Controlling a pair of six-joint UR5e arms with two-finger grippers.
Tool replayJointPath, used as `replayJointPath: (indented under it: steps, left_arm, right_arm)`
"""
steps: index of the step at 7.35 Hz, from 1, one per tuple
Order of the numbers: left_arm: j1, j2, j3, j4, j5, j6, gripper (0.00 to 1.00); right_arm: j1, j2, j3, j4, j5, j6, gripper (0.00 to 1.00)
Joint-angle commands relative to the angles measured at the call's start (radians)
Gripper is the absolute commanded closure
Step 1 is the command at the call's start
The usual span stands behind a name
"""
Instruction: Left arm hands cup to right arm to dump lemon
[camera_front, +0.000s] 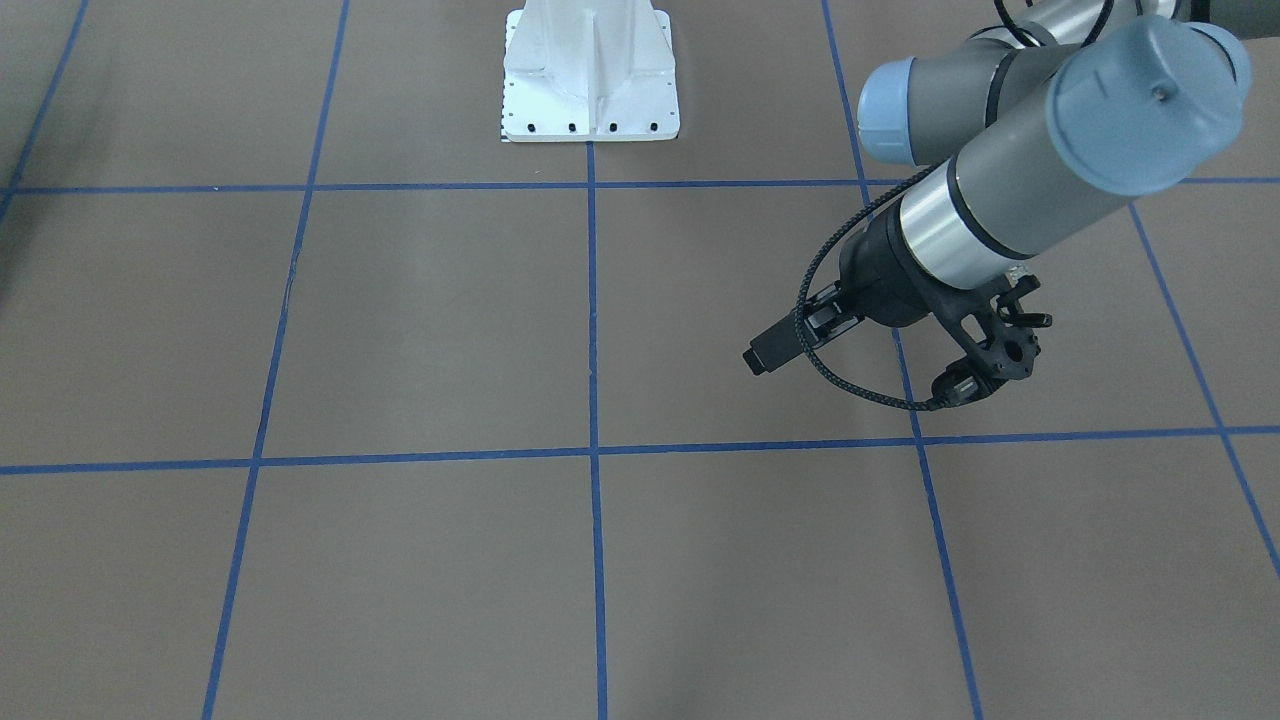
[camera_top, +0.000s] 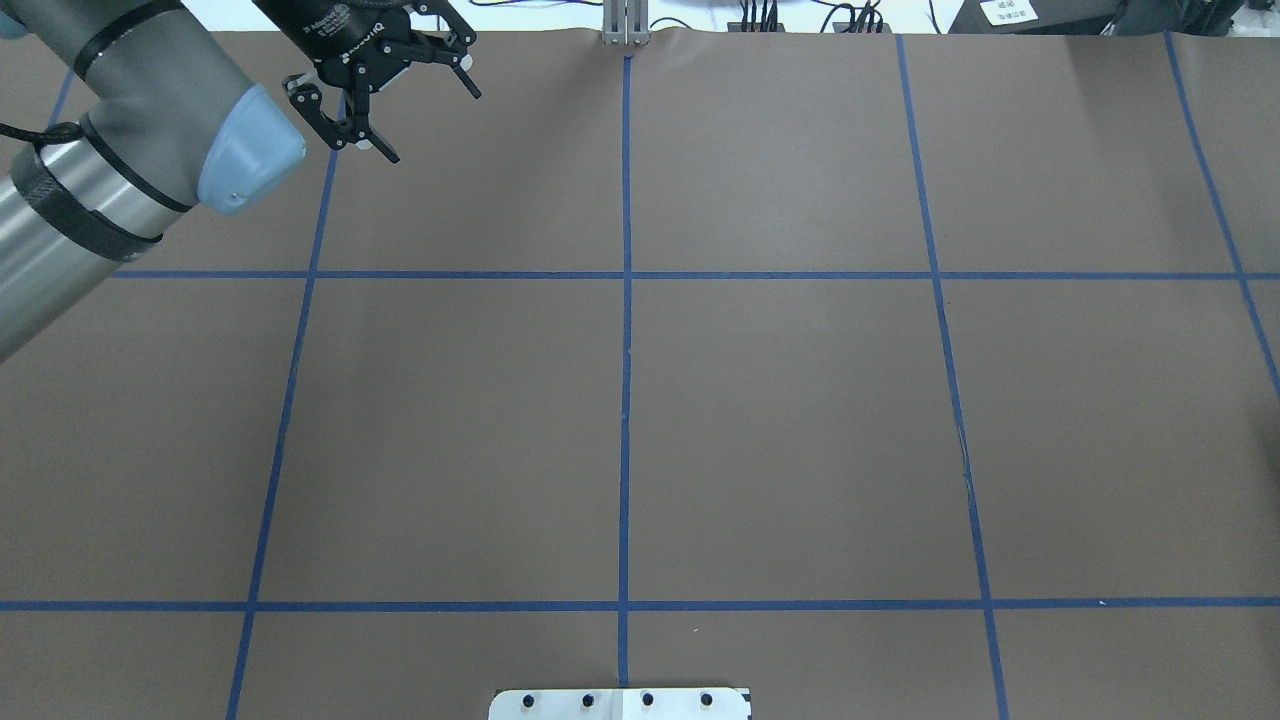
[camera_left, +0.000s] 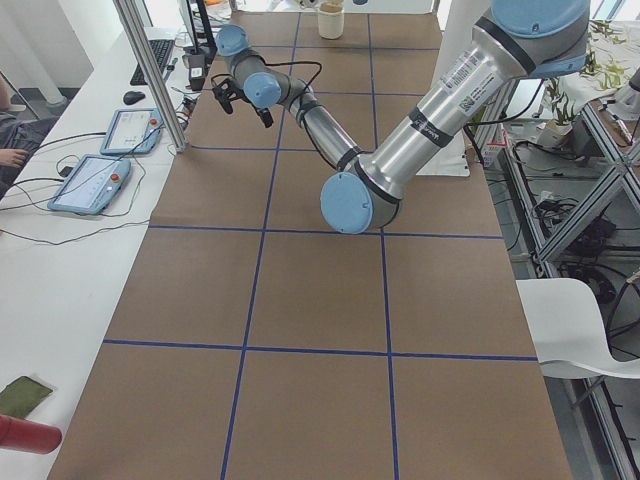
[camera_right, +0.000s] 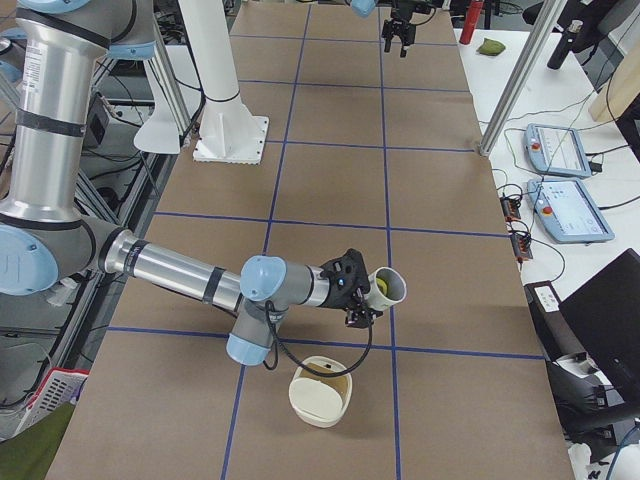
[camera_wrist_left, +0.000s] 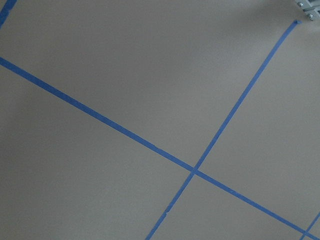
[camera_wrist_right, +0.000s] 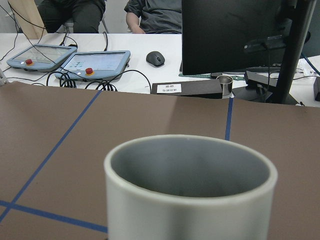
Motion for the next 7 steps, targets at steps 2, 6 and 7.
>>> replayJointPath:
  steps: [2,6,7]
  left_arm:
    - [0.000,0.000,-0.002,0.001,0.012,0.000,0.00]
    - [-0.005,0.000,-0.002,0.001,0.012,0.000,0.00]
    - [-0.005,0.000,-0.002,0.001,0.012,0.000,0.00]
  right_arm:
    - [0.018,-0.041,-0.123,0.297,0.083,0.294,0.93]
    - [0.105,-0.047,-0.177,0.390,0.162,0.613,0.93]
    - [0.116,-0.046,-0.187,0.397,0.164,0.676,0.94]
